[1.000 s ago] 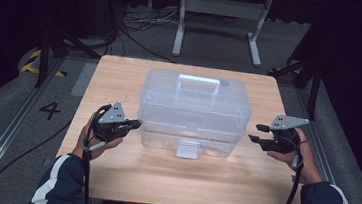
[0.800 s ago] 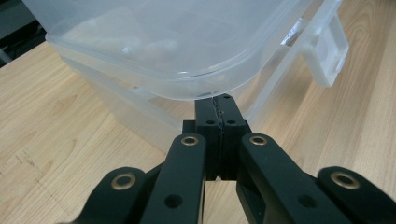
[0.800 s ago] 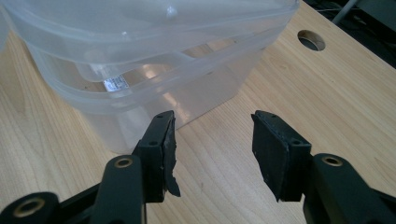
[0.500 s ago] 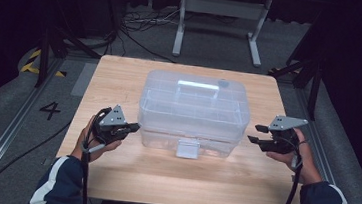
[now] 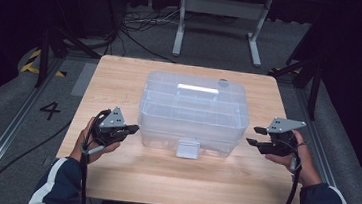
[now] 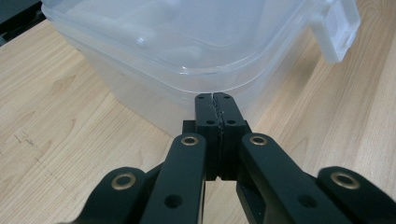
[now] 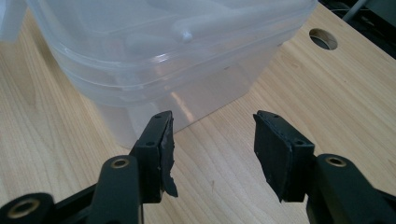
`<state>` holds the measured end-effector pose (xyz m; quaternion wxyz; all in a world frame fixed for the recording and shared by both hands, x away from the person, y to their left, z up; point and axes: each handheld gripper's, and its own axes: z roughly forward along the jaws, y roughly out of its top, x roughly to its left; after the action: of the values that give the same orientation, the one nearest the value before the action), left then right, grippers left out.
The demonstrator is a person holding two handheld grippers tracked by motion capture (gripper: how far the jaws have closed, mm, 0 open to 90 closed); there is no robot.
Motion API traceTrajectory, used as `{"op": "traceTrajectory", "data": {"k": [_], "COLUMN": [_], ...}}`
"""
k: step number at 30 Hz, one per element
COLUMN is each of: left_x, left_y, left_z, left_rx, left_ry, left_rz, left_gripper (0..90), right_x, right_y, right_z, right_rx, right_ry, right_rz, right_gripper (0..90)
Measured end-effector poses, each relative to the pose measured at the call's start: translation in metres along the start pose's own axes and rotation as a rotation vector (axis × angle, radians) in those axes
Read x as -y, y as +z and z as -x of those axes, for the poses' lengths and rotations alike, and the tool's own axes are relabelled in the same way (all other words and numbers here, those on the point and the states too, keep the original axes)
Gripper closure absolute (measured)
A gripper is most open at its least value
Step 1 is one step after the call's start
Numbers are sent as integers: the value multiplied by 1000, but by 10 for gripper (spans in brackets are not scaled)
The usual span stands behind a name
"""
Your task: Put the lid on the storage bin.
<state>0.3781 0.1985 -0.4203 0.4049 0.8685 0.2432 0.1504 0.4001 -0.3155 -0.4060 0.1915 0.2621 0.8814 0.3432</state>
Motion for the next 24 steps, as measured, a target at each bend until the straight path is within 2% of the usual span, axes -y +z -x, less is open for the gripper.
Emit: {"op": "traceTrajectory", "data": {"k": [24], "left_x": [1], "left_y": [-2], "left_z": [2], "left_rx": [19], "left_ry": [9], "left_rz": [3], "left_gripper": [898], "right_x": [4], "right_y": [2], "right_z": [-8], "right_rx": [-16], "right_ry": [-12], "right_rz": [-24], "right_gripper": [477]}}
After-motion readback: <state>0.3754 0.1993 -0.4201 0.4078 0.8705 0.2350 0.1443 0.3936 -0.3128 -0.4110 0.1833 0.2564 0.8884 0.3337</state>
